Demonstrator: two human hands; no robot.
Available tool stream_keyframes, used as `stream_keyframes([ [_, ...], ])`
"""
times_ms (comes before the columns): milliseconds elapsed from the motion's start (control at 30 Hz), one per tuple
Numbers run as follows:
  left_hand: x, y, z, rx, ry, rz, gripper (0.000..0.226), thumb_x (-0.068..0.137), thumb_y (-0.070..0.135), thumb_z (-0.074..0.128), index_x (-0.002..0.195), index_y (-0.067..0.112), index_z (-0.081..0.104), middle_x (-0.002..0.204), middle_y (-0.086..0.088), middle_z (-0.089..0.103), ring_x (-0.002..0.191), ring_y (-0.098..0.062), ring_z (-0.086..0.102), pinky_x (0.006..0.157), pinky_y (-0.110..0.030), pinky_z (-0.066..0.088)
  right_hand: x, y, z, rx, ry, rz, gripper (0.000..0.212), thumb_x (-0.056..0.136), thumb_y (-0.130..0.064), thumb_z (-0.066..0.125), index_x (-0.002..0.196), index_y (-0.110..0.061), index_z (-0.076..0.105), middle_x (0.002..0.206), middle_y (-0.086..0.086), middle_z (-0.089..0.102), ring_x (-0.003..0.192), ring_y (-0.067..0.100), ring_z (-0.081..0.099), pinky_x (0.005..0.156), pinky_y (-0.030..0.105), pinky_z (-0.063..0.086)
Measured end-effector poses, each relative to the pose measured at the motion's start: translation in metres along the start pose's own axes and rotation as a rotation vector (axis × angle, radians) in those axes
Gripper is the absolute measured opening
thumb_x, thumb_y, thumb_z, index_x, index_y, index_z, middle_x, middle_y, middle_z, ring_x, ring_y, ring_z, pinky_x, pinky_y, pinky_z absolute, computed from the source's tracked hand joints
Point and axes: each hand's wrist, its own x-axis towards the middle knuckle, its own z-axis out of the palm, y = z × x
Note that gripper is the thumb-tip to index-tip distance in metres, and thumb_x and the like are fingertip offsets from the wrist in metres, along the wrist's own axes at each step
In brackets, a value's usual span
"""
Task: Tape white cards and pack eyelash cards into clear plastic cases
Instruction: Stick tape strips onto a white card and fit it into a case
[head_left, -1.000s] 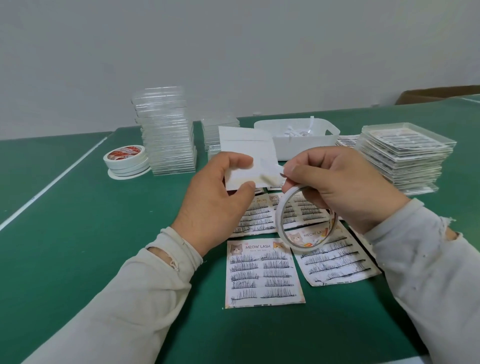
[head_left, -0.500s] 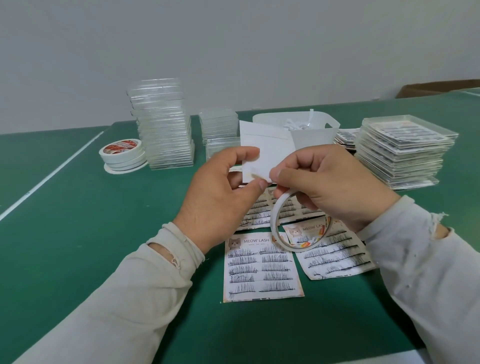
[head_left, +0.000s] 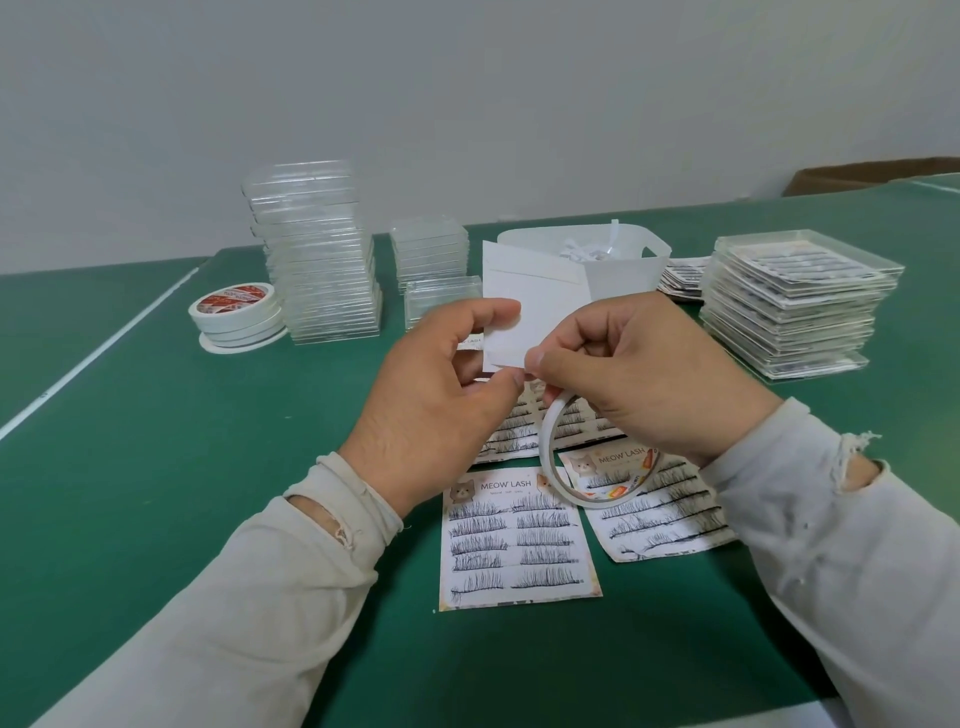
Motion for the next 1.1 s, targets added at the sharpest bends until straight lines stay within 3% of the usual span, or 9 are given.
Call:
stream_keyframes([
  [200,-0.0009,0.0000,0.0009,0.035,0.002,0.021,0.044,0.091,0.002,0.071,0.125,0.028,0.061,0.125,0.003,0.066,0.094,-0.012,0.073,0.080,-0.021,0.054,-0.0013,-0.0009,0.0010,-0.029,0.034,0.009,0.018,0.089,-0.022,0.076,0.073,-0.013,0.076,0.053,-0.006,0.066,0.038,0.001,0.045,0.044,0.009,0.035],
  [333,-0.0011,0.0001,0.0005,0.057,-0.007,0.011,0.044,0.091,0.007,0.072,0.125,0.033,0.061,0.119,-0.003,0.069,0.098,-0.014,0.070,0.083,-0.023,0.051,-0.0015,-0.0029,0.0002,-0.044,0.051,0.028,0.018,0.088,-0.024,0.076,0.074,-0.012,0.076,0.060,0.000,0.071,0.038,0.001,0.044,0.042,0.009,0.034],
  [467,-0.0024,0.0006,0.0002,0.088,0.003,0.024,0.043,0.091,0.007,0.072,0.129,0.027,0.062,0.078,0.010,0.052,0.066,0.008,0.060,0.068,-0.005,0.043,-0.0017,-0.0039,0.0013,-0.054,0.061,0.046,0.018,0.087,-0.024,0.077,0.074,-0.012,0.076,0.065,0.003,0.073,0.039,0.001,0.045,0.043,0.011,0.036],
  [567,-0.0024,0.0019,0.0010,0.120,0.017,0.045,0.043,0.091,0.009,0.073,0.129,0.026,0.063,0.090,-0.012,0.048,0.056,0.009,0.054,0.063,-0.003,0.039,-0.0018,-0.0045,0.0010,-0.064,0.070,0.055,0.017,0.087,-0.023,0.077,0.073,-0.013,0.076,0.059,-0.002,0.071,0.038,0.000,0.047,0.044,0.009,0.035],
  [667,-0.0023,0.0015,0.0012,0.112,0.012,0.035,0.043,0.091,0.011,0.074,0.129,0.029,0.063,0.073,0.002,0.044,0.056,0.006,0.053,0.063,-0.005,0.039,-0.0018,-0.0052,0.0010,-0.069,0.072,0.062,0.017,0.086,-0.022,0.077,0.073,-0.013,0.075,0.059,-0.003,0.070,0.039,0.000,0.048,0.044,0.008,0.036],
  [767,-0.0023,-0.0012,0.0012,0.101,0.011,0.031,0.043,0.090,0.011,0.074,0.128,0.029,0.063,0.075,0.020,0.050,0.058,0.005,0.054,0.063,-0.006,0.040,-0.0022,-0.0055,0.0012,-0.069,0.074,0.070,0.017,0.086,-0.022,0.078,0.073,-0.011,0.075,0.059,-0.002,0.070,0.037,0.000,0.046,0.043,0.008,0.035],
  [867,-0.0024,-0.0024,0.0005,0.094,0.006,0.045,0.042,0.090,0.013,0.074,0.127,0.030,0.063,0.078,0.017,0.056,0.061,0.001,0.059,0.064,-0.009,0.045,-0.0025,-0.0056,0.0012,-0.070,0.076,0.079,0.018,0.086,-0.021,0.078,0.073,-0.009,0.075,0.051,-0.008,0.064,0.036,0.001,0.045,0.042,0.008,0.033],
  [967,-0.0026,-0.0032,0.0010,0.071,0.011,0.060,0.037,0.095,0.009,0.067,0.122,0.034,0.063,0.092,-0.006,0.074,0.079,-0.019,0.074,0.081,-0.035,0.062,-0.0024,-0.0060,0.0012,-0.084,0.077,0.082,0.019,0.086,-0.022,0.078,0.073,-0.010,0.074,0.052,-0.007,0.064,0.037,0.001,0.045,0.043,0.010,0.034],
  [1100,-0.0023,-0.0018,0.0017,0.052,0.024,0.082,0.036,0.100,0.004,0.058,0.121,0.033,0.063,0.122,0.009,0.069,0.083,-0.013,0.076,0.084,-0.031,0.061,-0.0027,-0.0071,0.0020,-0.091,0.073,0.084,0.020,0.087,-0.024,0.078,0.072,-0.011,0.074,0.052,-0.006,0.064,0.038,0.000,0.044,0.044,0.011,0.036],
])
